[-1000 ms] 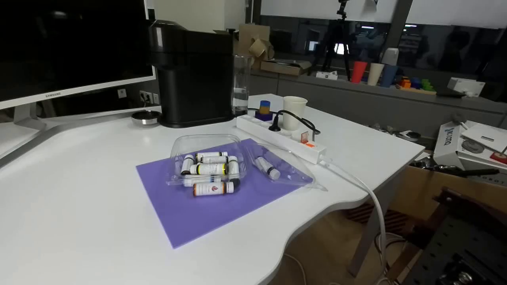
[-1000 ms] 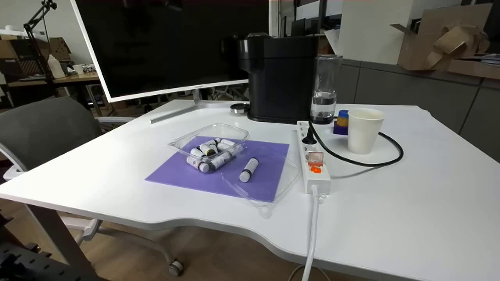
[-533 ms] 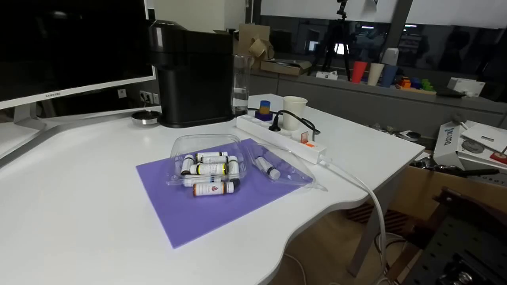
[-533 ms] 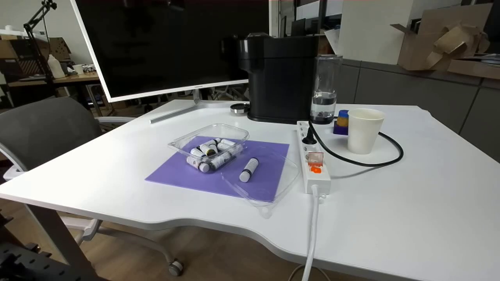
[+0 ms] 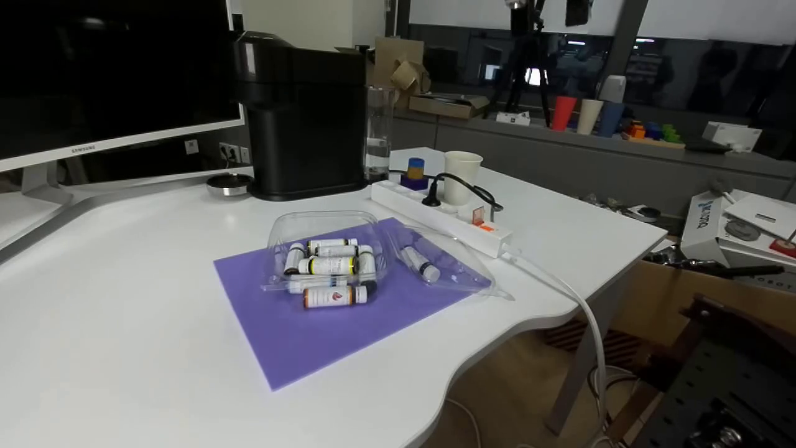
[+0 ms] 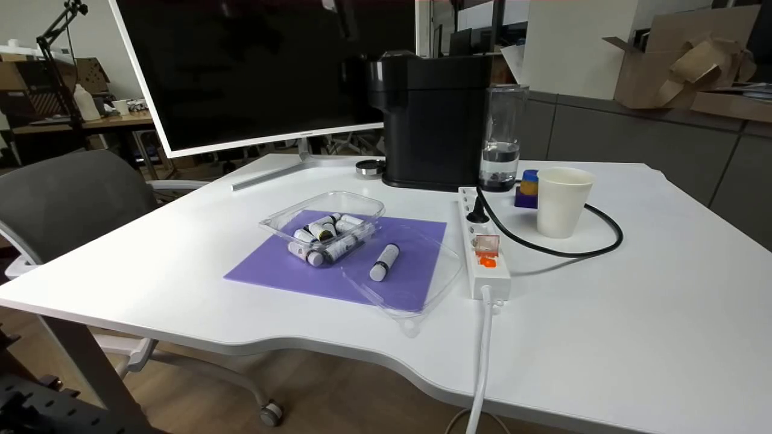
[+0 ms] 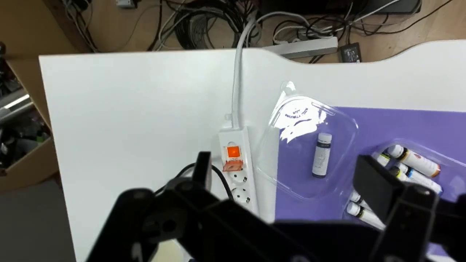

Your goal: Turn off the white extension cable

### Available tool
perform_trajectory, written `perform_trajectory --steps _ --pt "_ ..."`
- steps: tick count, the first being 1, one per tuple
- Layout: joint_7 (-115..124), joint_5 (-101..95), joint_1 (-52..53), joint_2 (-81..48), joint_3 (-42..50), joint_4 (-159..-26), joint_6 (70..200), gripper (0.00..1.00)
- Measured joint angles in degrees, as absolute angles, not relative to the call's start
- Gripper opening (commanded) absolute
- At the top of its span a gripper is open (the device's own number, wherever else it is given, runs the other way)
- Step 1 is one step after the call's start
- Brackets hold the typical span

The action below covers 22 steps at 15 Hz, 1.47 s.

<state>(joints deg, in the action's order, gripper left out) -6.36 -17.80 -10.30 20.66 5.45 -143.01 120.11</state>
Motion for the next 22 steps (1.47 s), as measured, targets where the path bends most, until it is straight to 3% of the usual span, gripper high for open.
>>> perform_trajectory --steps 7,11,18,19,20,22 --pt "-20.04 -18.61 -11.08 5.34 11.89 -135.53 133.52 1.00" --pt "-29.78 -18.32 -11.74 -2.30 12.69 -132.06 134.91 1.00" --pt "-31.09 -18.74 -11.77 -4.48 12.40 -132.19 139.36 1.00" --pt "-31.06 -18.72 -11.80 -4.65 12.40 -133.32 142.77 0.75" --pt "-31.06 -18.44 -11.87 -5.02 12.41 -134.61 146.60 0.74" --pt "-31.31 -16.78 -12.05 -6.43 12.40 -136.94 152.90 0.59"
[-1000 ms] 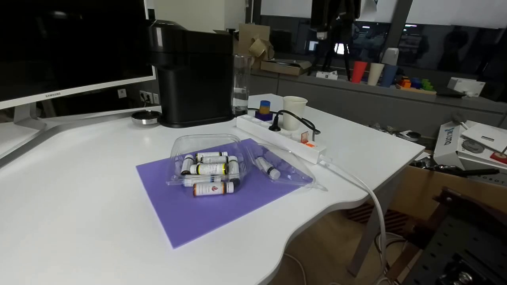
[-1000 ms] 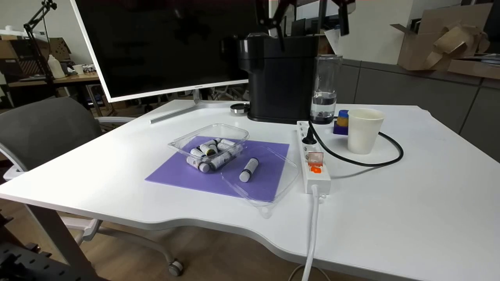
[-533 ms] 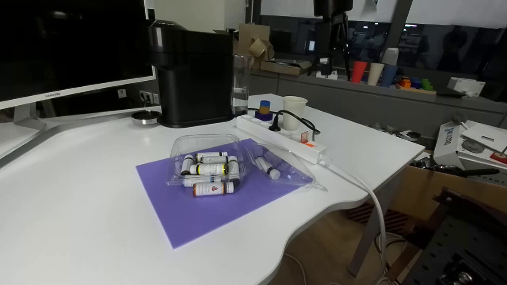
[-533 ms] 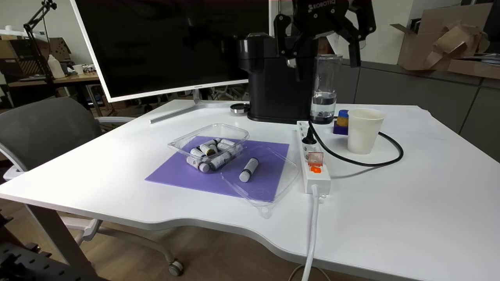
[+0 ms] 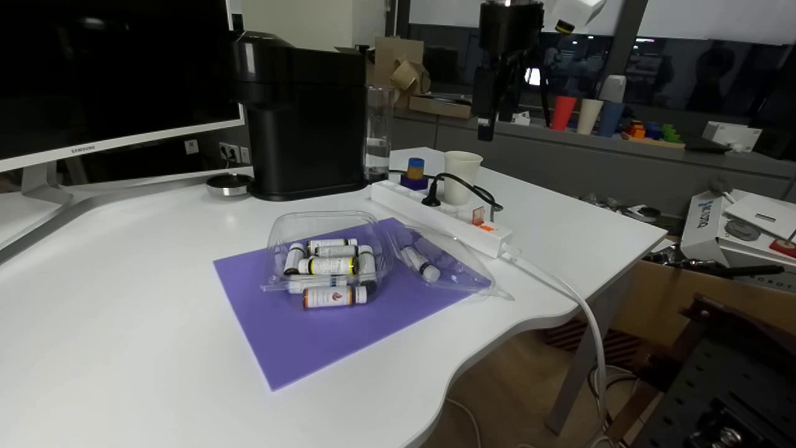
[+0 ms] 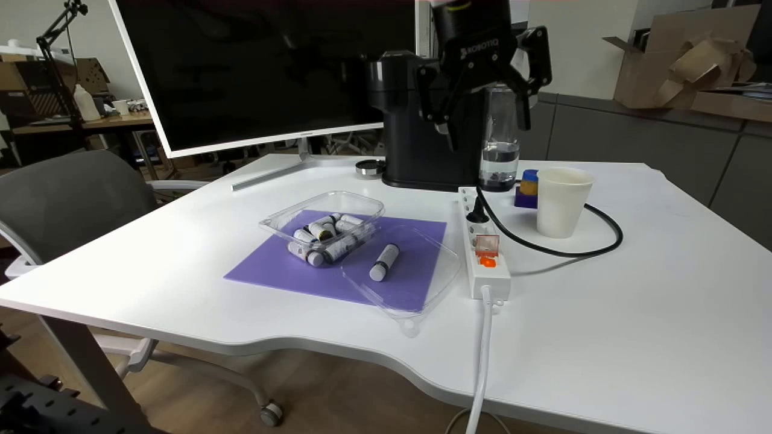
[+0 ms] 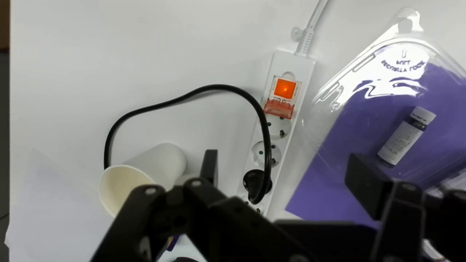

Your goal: Turn off the white extension cable

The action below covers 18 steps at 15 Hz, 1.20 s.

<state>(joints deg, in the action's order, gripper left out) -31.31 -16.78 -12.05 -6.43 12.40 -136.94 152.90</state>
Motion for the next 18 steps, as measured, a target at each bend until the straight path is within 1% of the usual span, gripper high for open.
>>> perform_trajectory --steps 4,8,10,18 --pt "-33.37 -10.66 -13.38 -10.43 11.30 -139.21 159.86 0.32" --pt "-36.37 -2.19 -16.76 -13.86 8.09 -139.39 162.40 0.04" --pt "-37.36 0.50 -18.56 -15.07 6.66 -139.31 162.59 0.00" --pt "-38.83 4.29 -24.31 -20.29 3.96 -136.04 161.83 0.00"
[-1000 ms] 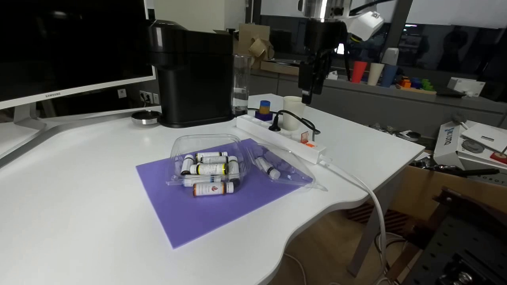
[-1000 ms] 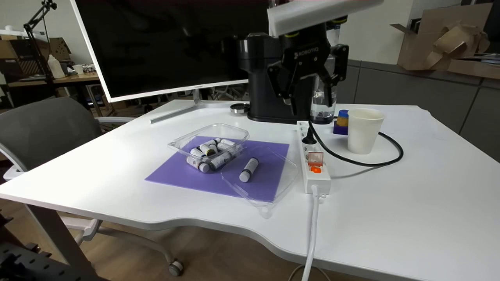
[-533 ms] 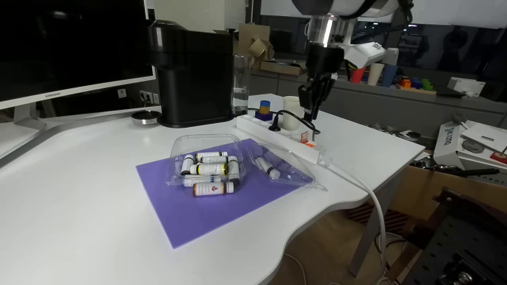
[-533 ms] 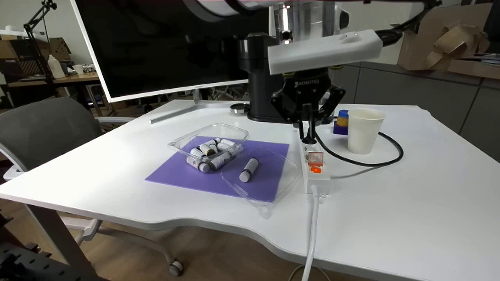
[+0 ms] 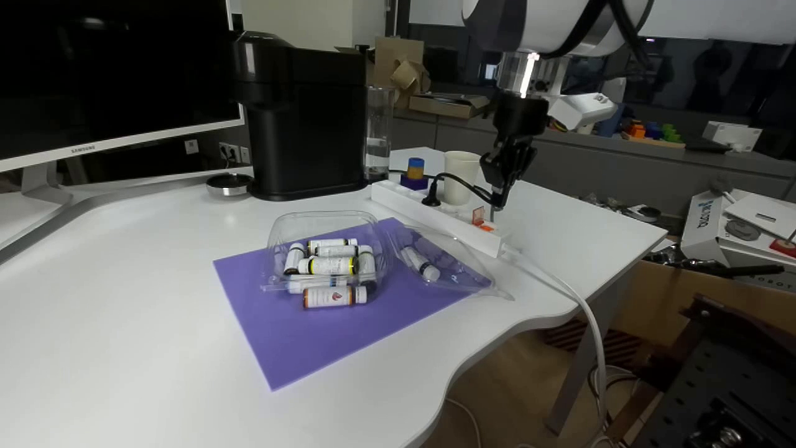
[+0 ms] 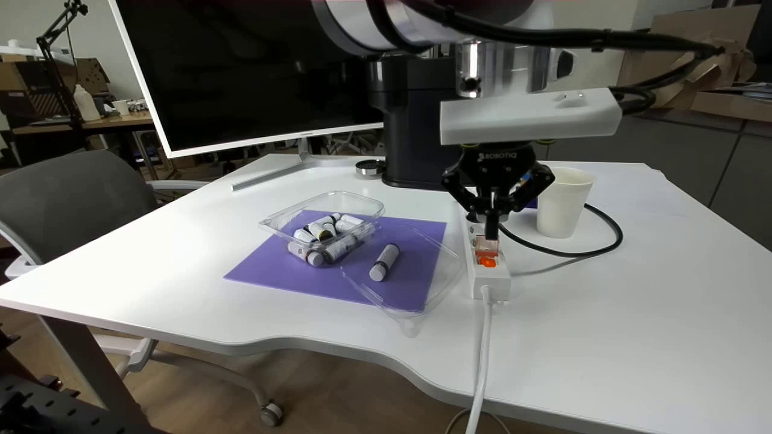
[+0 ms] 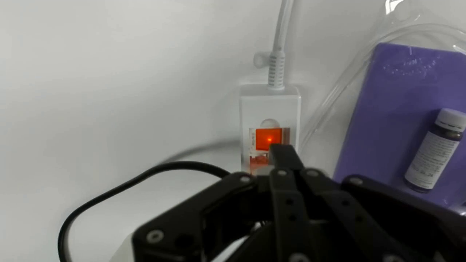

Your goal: Turn off the white extension cable

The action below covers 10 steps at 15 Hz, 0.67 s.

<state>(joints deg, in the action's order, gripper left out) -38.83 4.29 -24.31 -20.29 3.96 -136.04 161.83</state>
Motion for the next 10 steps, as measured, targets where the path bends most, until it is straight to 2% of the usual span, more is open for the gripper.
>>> perform_trajectory --steps 10 --pt "-40.93 4.35 -25.99 -26.17 3.30 -129.15 155.31 0.00"
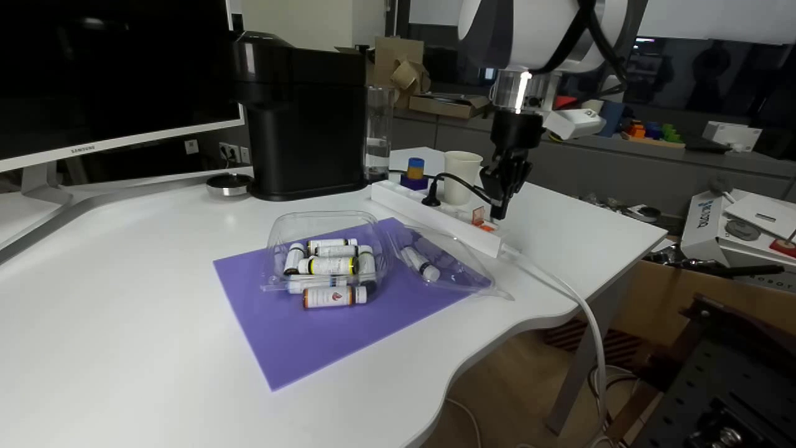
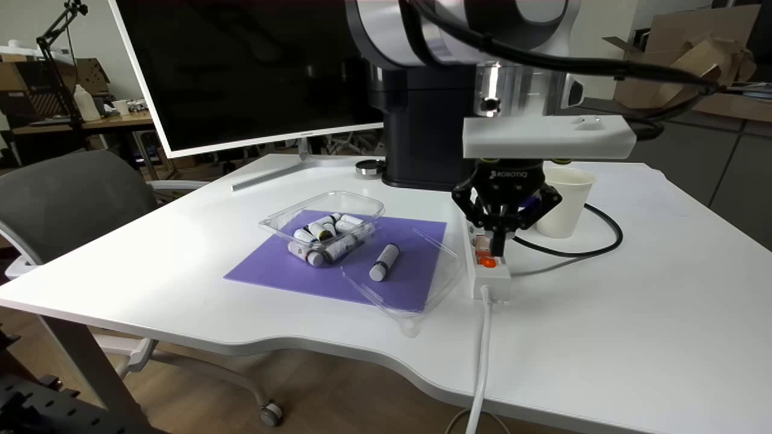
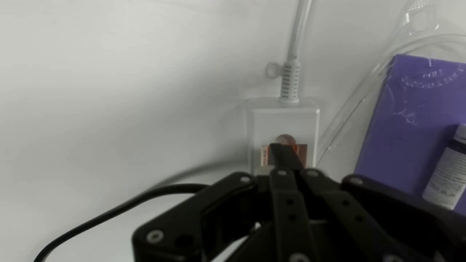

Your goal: Turn off the white extension cable

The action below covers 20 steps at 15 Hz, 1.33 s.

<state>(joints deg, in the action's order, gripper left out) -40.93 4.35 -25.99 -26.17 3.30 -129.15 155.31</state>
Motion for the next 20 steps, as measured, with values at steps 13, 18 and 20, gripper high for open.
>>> perform_trajectory --steps 13,18,20 --pt "-41.15 2.78 -24.53 -31.02 3.06 -124.25 152.92 0.00" --pt "-38.54 -0.07 -22.26 -31.15 4.79 -124.18 153.01 0.00" --pt "-36.06 -1.39 -20.90 -31.23 5.78 -124.21 153.03 0.00"
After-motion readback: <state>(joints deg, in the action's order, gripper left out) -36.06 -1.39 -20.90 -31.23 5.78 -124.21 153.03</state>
